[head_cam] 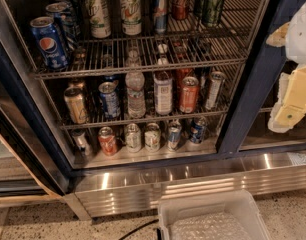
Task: Pick green can from top shelf of fridge
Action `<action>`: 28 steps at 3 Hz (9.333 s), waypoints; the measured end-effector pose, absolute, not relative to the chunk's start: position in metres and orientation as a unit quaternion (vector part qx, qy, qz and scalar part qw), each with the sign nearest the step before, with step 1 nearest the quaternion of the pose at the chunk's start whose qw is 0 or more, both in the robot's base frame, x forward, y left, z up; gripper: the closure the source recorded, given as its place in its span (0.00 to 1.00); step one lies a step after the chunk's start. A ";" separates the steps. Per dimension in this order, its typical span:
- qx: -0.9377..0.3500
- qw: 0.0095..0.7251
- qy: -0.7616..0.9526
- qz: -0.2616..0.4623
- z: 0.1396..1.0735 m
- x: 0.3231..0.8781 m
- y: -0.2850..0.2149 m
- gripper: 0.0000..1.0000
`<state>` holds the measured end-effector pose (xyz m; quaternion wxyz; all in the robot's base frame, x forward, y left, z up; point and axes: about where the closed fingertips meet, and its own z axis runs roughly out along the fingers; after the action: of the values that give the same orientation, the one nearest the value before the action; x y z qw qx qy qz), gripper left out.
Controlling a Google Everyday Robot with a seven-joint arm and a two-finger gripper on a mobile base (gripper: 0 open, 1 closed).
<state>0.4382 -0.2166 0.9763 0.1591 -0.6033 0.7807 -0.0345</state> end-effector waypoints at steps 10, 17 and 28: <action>-0.474 0.393 0.785 0.068 0.919 0.538 -0.097 0.00; -0.283 0.587 0.748 0.123 0.925 0.611 -0.095 0.00; -0.078 0.723 0.686 0.008 0.982 0.770 -0.133 0.00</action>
Offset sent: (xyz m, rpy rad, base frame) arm 0.0188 -0.0088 -0.0081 0.0324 -0.0021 -0.0070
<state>0.7702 -0.1330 0.9816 0.7231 -0.0779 0.6863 0.0083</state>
